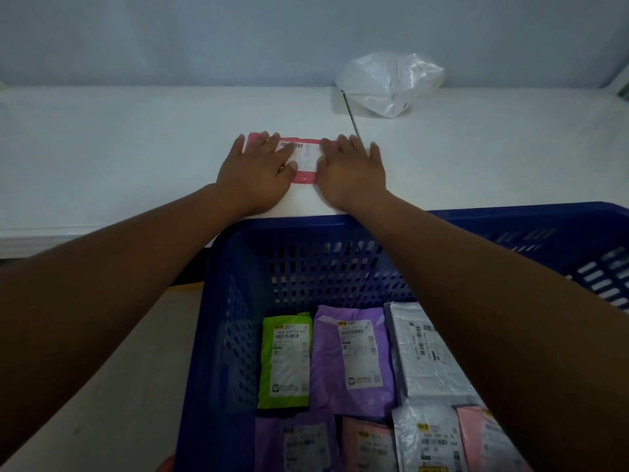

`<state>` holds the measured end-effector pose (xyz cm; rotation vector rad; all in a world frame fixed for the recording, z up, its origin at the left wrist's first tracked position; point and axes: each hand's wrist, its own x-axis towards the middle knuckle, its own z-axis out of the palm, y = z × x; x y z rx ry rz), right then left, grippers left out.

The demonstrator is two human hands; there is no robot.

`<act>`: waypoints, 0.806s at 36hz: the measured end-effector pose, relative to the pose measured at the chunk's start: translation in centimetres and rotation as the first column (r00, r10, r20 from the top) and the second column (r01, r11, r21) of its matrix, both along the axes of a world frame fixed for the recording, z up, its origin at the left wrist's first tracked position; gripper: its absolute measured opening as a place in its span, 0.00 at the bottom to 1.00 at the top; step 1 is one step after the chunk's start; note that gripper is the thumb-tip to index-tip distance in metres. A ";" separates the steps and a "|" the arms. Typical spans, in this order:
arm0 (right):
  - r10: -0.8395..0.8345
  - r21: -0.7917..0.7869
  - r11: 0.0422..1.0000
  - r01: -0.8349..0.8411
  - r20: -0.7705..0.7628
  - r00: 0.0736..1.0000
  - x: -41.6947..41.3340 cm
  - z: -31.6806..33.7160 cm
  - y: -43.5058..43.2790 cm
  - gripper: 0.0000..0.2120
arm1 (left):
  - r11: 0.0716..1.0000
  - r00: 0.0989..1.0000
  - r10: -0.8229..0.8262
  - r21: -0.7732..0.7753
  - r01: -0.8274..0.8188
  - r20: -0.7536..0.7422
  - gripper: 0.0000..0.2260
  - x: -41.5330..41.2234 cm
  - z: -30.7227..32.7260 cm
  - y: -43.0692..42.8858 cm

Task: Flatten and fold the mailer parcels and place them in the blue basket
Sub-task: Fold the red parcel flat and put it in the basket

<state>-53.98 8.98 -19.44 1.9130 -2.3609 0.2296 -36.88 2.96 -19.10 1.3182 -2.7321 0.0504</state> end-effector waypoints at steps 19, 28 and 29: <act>0.027 0.015 1.000 -0.027 0.003 1.000 0.0 0.2 0.1 0.28 | 0.996 0.995 -0.091 0.009 0.092 -0.038 0.25 -0.1 0.4 0.5; -0.001 -0.070 0.998 0.005 0.048 0.999 0.0 0.4 0.2 0.27 | 0.994 0.997 -0.069 -0.086 0.067 -0.021 0.28 0.1 0.7 0.9; 0.063 -0.077 0.995 -0.058 0.054 0.997 0.0 0.4 0.1 0.27 | 0.994 0.996 -0.080 -0.084 0.077 -0.034 0.28 0.1 0.8 0.9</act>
